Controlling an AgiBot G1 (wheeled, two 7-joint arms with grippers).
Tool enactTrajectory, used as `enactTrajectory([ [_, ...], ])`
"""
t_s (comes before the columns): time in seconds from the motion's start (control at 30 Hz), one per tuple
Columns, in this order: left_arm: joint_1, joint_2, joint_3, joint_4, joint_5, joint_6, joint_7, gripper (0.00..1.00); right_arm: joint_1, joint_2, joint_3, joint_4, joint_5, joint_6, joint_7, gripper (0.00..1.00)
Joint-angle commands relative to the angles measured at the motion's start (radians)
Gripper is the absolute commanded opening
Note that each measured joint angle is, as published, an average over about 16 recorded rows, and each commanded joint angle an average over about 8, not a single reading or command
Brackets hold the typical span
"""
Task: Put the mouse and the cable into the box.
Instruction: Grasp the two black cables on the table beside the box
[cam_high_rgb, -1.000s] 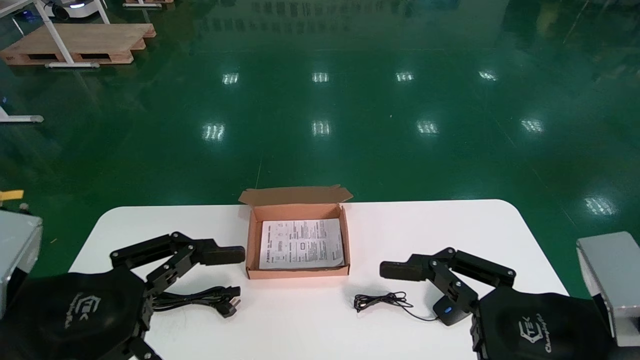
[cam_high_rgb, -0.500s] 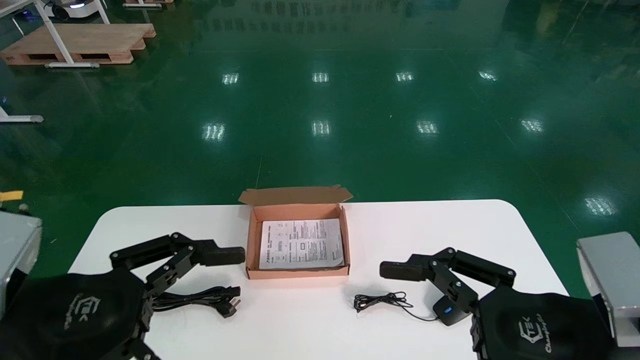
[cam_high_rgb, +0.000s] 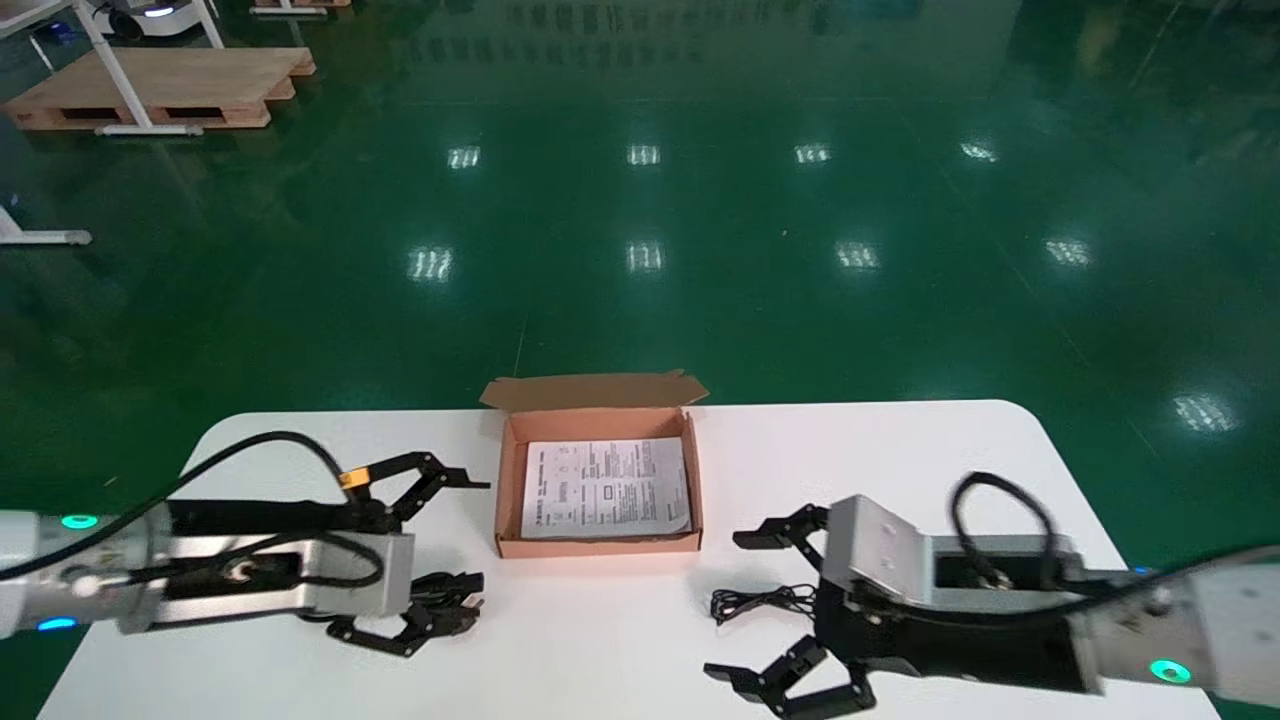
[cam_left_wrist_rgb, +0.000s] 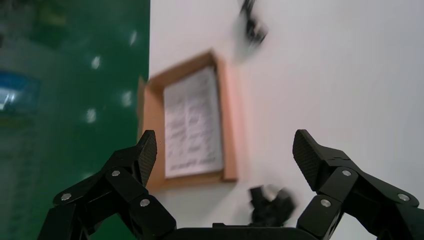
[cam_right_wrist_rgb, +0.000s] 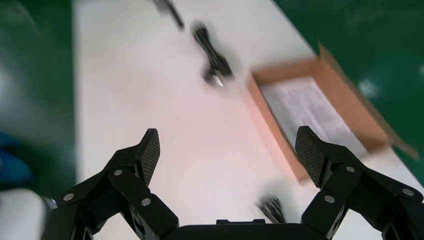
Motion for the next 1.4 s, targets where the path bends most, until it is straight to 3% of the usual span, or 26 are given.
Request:
enactTrajectory([
  [0.03,-0.016,0.049,0.027,0.038,0.075,-0.056,0.024,1.0,0.043,-0.044,-0.038,-0.047,-0.081,0.027,-0.007,1.0],
  [0.37,-0.015,0.072,0.059,0.062,0.141,-0.083,0.037,1.0,0.036,-0.056,-0.06,-0.072,-0.109,0.027,0.001,1.0],
  [0.57,-0.002,0.128,0.138,0.116,0.367,-0.167,0.019,1.0,-0.01,-0.043,-0.071,-0.052,-0.125,0.046,0.028,1.0],
  [0.7,-0.027,0.181,0.184,0.186,0.527,-0.206,-0.049,1.0,-0.022,-0.037,-0.072,-0.036,-0.134,0.058,0.04,1.0],
  [0.83,-0.054,0.213,0.203,0.25,0.619,-0.215,-0.121,1.0,-0.037,-0.03,-0.072,-0.03,-0.133,0.063,0.044,1.0],
  [1.23,-0.077,0.259,0.21,0.318,0.669,-0.218,-0.195,1.0,-0.045,-0.026,-0.068,-0.043,-0.129,0.07,0.037,1.0],
  [1.4,-0.08,0.262,0.21,0.32,0.662,-0.214,-0.19,1.0,-0.023,-0.053,-0.087,-0.065,-0.183,0.096,0.028,1.0],
])
